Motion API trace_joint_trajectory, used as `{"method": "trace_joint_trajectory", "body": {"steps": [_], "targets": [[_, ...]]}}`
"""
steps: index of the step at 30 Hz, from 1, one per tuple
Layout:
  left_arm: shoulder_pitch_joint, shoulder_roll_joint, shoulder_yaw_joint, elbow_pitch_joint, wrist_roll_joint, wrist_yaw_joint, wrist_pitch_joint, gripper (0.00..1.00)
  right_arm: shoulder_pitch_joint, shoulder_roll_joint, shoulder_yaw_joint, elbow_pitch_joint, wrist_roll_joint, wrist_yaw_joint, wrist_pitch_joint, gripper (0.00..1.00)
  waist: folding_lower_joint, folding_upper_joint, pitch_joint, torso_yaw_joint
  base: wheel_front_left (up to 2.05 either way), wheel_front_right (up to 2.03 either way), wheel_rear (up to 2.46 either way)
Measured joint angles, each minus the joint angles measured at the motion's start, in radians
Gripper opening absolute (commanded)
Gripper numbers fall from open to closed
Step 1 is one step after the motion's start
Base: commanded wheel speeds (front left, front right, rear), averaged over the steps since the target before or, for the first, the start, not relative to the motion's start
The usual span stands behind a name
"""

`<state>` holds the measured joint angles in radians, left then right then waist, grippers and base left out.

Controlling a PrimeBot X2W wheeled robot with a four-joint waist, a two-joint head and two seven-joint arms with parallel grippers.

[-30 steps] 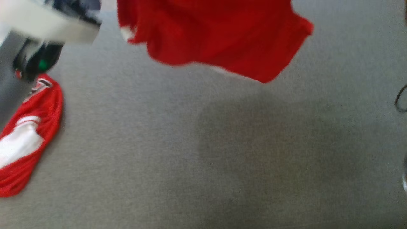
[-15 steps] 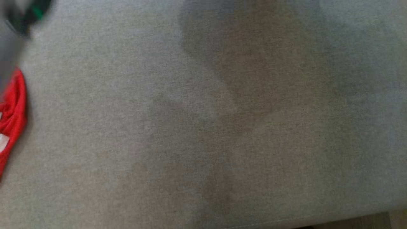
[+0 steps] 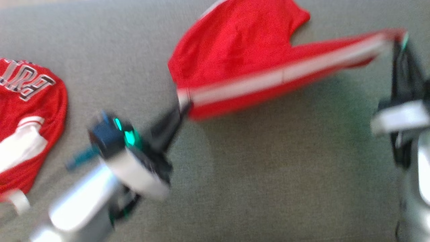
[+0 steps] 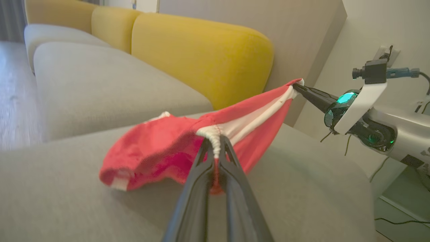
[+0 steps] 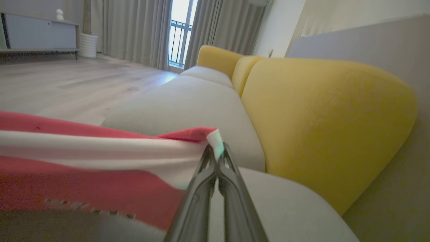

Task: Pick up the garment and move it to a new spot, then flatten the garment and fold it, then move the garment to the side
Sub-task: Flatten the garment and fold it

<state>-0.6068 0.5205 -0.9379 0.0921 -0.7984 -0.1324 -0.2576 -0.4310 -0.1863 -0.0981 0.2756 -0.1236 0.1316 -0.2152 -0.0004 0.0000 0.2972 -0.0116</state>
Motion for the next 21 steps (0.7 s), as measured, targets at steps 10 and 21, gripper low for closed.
{"method": "trace_joint_trajectory", "body": {"steps": [10, 21], "targets": [[0.376, -0.039, -0.004, 0.033, 0.09, 0.0, 0.001, 0.0, 0.437, 0.009, -0.008, -0.234, 0.072, 0.0, 0.154, 0.0, 0.0, 0.0, -0.161, 0.01, 0.0, 0.0, 0.0], [0.516, -0.09, 0.049, -0.045, 0.082, 0.0, 0.001, 0.0, 0.588, 0.039, -0.07, -0.455, 0.17, 0.0, 0.316, 0.0, 0.0004, 0.0, -0.217, 0.048, 0.0, 0.0, 0.0]]}}
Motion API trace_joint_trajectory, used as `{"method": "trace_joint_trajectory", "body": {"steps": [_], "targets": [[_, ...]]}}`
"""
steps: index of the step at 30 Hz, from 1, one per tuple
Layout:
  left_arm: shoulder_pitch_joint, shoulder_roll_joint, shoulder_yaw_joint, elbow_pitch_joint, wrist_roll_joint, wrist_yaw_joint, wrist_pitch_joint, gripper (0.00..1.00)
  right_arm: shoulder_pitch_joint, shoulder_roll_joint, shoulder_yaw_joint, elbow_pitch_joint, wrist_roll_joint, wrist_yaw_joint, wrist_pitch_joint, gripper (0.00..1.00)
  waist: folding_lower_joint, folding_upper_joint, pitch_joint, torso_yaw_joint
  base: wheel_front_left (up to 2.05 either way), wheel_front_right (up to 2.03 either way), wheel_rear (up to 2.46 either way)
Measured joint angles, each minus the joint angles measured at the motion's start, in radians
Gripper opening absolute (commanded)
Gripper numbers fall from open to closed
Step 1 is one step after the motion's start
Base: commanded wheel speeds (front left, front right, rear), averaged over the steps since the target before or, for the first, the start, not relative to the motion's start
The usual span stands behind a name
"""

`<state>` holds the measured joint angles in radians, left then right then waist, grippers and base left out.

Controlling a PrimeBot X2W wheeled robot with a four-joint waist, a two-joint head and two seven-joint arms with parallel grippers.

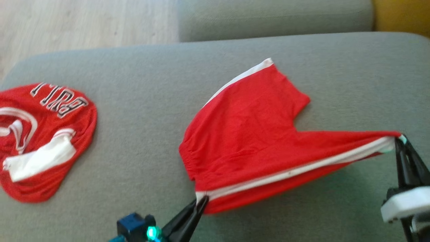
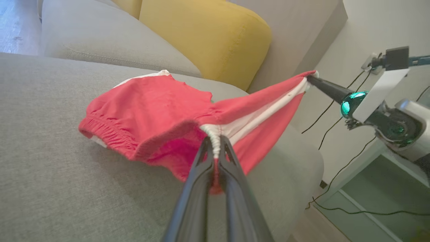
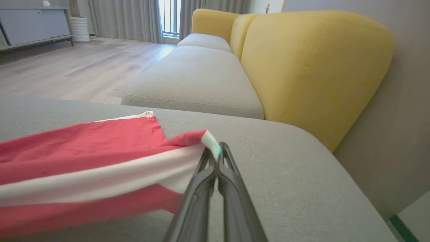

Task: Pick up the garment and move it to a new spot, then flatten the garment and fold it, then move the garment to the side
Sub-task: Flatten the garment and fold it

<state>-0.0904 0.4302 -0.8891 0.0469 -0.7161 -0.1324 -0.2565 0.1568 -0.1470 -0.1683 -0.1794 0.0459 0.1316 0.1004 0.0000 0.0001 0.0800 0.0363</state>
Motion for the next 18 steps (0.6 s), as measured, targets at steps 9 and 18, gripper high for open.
{"method": "trace_joint_trajectory", "body": {"steps": [9, 18], "targets": [[-0.184, -0.075, -0.015, 0.034, -0.225, 0.0, 0.0, 0.0, -0.287, -0.098, 0.049, 0.254, 0.026, 0.0, 0.025, 0.0, 0.0002, 0.0, 0.052, 0.091, 0.0, 0.0, 0.0], [-0.411, -0.137, -0.05, 0.159, -0.362, 0.0, 0.0, 0.0, -0.63, -0.156, 0.165, 0.499, -0.016, 0.0, 0.076, 0.0, 0.0002, 0.0, 0.164, 0.173, 0.0, 0.0, 0.0]]}}
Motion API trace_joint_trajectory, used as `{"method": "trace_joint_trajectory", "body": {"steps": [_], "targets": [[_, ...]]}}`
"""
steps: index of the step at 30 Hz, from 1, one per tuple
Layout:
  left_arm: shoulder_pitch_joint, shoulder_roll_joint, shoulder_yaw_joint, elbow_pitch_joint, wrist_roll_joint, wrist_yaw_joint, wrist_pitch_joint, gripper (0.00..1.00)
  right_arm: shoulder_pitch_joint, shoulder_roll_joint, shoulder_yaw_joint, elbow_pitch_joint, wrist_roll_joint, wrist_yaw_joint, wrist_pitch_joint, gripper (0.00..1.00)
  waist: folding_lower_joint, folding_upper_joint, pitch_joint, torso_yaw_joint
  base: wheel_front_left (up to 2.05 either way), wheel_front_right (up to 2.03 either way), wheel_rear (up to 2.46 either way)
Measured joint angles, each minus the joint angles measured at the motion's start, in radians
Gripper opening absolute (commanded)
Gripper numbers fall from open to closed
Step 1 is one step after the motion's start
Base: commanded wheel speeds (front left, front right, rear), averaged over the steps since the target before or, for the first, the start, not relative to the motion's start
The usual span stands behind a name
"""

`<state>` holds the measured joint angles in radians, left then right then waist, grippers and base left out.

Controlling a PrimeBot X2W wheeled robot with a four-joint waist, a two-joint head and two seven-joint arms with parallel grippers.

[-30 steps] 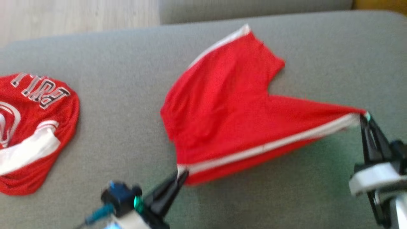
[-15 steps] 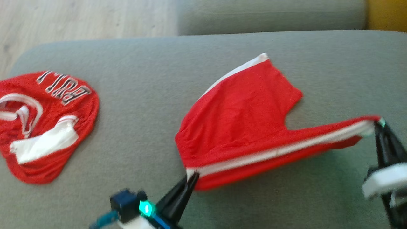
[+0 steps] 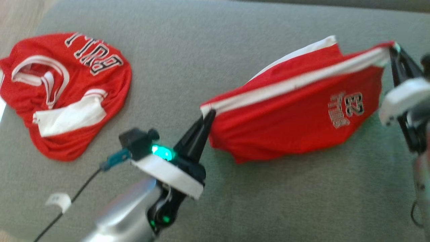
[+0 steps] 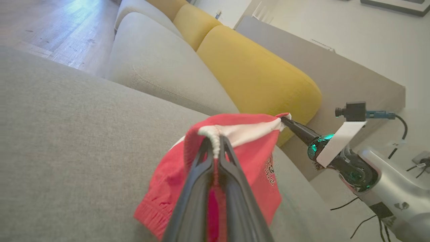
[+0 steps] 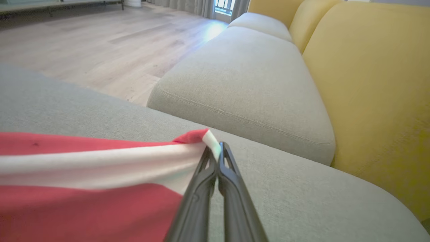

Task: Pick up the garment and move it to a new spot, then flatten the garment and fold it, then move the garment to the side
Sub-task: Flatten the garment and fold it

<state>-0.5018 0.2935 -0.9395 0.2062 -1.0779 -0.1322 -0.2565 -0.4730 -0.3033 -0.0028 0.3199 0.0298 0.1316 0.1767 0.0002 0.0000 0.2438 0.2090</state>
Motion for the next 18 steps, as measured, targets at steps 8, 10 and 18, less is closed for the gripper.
{"method": "trace_joint_trajectory", "body": {"steps": [8, 10, 18], "targets": [[-0.101, -0.03, -0.012, 0.095, -0.04, 0.0, 0.0, 0.0, -0.179, -0.001, 0.068, 0.19, -0.033, 0.0, -0.004, 0.0, 0.0, 0.0, 0.085, 0.052, 0.0, 0.0, 0.0], [-0.108, -0.033, -0.022, 0.106, -0.049, 0.0, 0.0, 0.11, -0.205, 0.004, 0.074, 0.232, -0.04, 0.0, -0.02, 0.21, 0.0, 0.0, 0.096, 0.063, 0.0, 0.0, 0.0], [-0.106, -0.039, -0.002, 0.119, -0.046, 0.0, 0.0, 1.0, -0.237, 0.025, 0.069, 0.315, -0.023, 0.0, -0.099, 1.0, -0.0002, 0.0, 0.09, 0.073, 0.0, 0.0, 0.0]]}}
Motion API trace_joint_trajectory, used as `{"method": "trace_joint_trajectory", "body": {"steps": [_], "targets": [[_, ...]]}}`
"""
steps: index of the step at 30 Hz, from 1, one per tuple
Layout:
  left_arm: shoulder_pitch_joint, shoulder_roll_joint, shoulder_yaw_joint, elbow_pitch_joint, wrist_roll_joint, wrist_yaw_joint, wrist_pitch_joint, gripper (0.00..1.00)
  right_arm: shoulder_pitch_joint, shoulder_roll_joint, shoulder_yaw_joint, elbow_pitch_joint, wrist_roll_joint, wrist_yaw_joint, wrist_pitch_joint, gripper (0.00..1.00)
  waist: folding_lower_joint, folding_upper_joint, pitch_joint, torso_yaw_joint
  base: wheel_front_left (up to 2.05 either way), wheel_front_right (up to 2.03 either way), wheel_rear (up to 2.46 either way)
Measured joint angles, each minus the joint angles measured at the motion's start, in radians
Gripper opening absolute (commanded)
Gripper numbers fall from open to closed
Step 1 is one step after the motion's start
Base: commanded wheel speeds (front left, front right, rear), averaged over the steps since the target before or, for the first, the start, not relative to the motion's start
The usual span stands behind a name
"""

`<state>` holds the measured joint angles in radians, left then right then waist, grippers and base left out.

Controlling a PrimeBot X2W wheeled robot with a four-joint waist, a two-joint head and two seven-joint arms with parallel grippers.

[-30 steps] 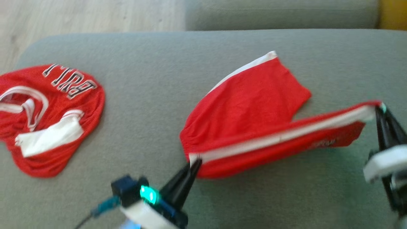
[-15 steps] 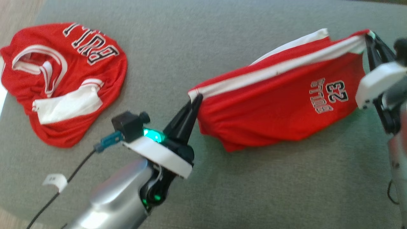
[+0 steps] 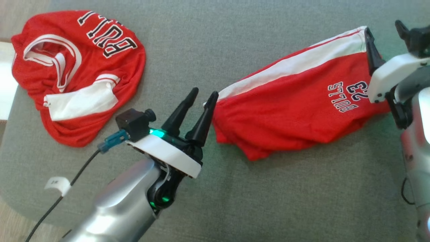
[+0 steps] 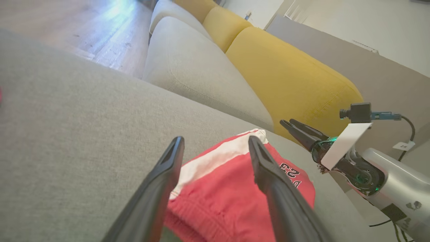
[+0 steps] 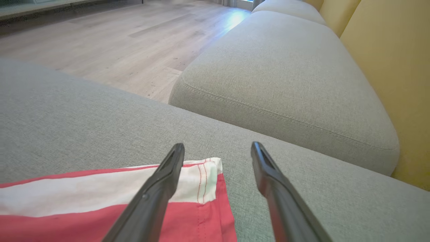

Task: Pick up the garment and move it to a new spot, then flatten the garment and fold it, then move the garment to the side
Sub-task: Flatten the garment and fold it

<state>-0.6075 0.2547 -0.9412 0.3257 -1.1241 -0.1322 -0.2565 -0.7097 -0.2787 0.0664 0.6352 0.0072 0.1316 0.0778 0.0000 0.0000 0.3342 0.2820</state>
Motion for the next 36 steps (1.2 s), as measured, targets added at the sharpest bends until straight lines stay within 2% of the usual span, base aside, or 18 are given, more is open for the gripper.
{"method": "trace_joint_trajectory", "body": {"steps": [3, 7, 12, 17, 22, 29, 36], "targets": [[0.018, -0.001, 0.053, -0.001, 0.07, 0.0, 0.0, 1.0, 0.018, -0.007, -0.004, 0.001, 0.034, 0.0, -0.024, 1.0, 0.0, 0.0, -0.023, -0.002, 0.0, 0.0, 0.0], [0.118, -0.011, 0.201, -0.002, 0.285, 0.0, 0.0, 1.0, 0.126, -0.031, -0.032, -0.058, 0.072, 0.0, -0.044, 1.0, -0.0003, 0.0, -0.057, -0.005, 0.0, 0.0, 0.0], [0.284, -0.081, 0.393, -0.069, 0.56, 0.044, 0.0, 1.0, 0.297, -0.049, -0.091, -0.115, 0.093, 0.0, -0.018, 1.0, -0.0002, 0.0, -0.07, 0.013, 0.0, 0.0, 0.0], [0.396, -0.147, 0.507, -0.184, 0.77, 0.064, 0.0, 1.0, 0.305, -0.042, -0.144, -0.156, 0.096, 0.0, 0.024, 1.0, -0.0002, 0.0, -0.068, 0.055, 0.0, 0.0, 0.0], [0.494, -0.183, 0.588, -0.264, 0.855, 0.072, 0.0, 1.0, 0.287, -0.043, -0.176, -0.096, 0.07, 0.0, 0.066, 1.0, -0.0001, 0.0, -0.067, 0.113, 0.0, 0.0, 0.0], [0.601, -0.2, 0.615, -0.327, 0.922, 0.081, 0.0, 1.0, 0.263, -0.055, -0.257, 0.054, 0.041, 0.0, 0.099, 1.0, -0.0001, 0.0, -0.079, 0.2, 0.0, 0.0, 0.0], [0.62, -0.201, 0.625, -0.334, 0.938, 0.079, 0.0, 1.0, 0.23, -0.055, -0.299, 0.125, 0.062, 0.0, 0.151, 1.0, -0.0001, 0.0, -0.093, 0.217, 0.0, 0.0, 0.0]]}}
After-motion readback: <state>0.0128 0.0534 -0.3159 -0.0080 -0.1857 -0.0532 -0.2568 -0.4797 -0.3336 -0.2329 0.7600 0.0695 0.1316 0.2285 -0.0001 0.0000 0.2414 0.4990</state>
